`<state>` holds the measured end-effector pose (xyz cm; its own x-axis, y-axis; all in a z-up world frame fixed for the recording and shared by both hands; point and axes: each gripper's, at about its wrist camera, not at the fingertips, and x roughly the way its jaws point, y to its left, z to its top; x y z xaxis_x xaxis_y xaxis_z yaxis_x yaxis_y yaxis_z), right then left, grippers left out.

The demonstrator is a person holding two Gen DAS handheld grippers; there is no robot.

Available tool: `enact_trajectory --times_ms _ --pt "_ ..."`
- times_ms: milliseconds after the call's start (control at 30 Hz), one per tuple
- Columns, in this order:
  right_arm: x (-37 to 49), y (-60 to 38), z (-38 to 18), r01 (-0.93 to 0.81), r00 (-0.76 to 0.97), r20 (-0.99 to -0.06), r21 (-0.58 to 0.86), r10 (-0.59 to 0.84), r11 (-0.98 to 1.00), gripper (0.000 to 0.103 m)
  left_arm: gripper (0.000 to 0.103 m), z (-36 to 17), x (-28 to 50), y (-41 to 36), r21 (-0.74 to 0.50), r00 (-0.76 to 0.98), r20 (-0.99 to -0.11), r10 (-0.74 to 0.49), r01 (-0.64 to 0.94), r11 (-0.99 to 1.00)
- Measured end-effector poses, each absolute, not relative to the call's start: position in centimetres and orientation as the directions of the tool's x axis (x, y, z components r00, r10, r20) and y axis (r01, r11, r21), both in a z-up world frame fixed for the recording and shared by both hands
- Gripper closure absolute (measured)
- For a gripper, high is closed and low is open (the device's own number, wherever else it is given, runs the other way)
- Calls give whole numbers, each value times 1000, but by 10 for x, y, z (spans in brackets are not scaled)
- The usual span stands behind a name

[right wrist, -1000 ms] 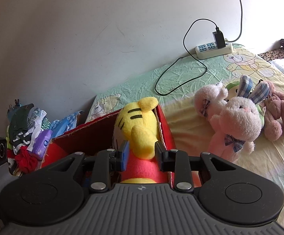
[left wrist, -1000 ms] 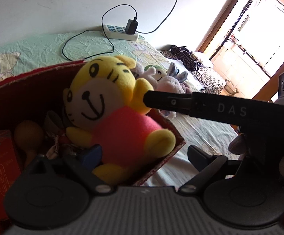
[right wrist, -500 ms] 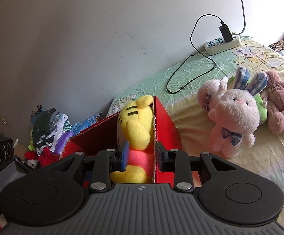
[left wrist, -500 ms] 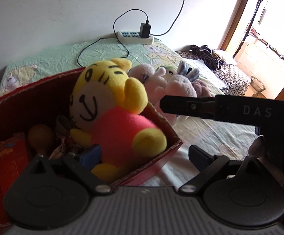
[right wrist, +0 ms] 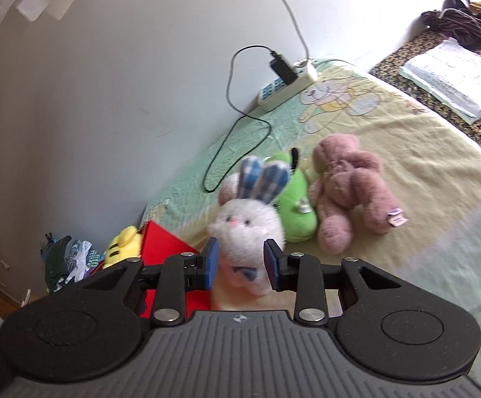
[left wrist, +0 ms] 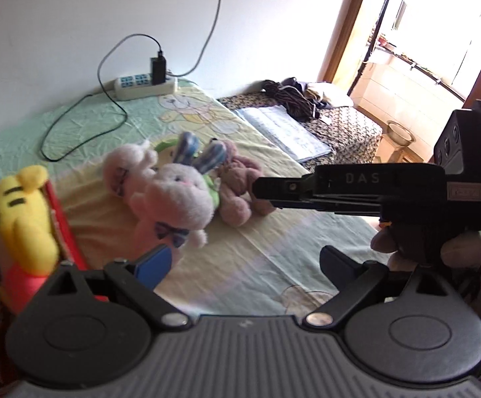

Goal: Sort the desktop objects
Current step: 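Move the right gripper to the pink-brown teddy bear and grasp it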

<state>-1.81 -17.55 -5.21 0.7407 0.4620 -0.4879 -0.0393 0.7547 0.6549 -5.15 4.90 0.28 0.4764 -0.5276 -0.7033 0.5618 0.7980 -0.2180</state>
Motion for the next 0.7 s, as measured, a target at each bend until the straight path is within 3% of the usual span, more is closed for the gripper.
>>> enact_trajectory --times_ms 167,533,700 --pt "-7 -223 -78 70 717 -551 667 428 742 69 16 -32 -25 -9 -290 371 -757 -538 547 785" --pt "28 -274 -114 131 664 -600 680 445 721 69 16 -81 26 -77 -187 394 -828 -400 477 859" --pt "55 -275 -122 102 638 -603 683 479 723 62 16 -95 48 -86 -157 411 -843 -347 430 889"
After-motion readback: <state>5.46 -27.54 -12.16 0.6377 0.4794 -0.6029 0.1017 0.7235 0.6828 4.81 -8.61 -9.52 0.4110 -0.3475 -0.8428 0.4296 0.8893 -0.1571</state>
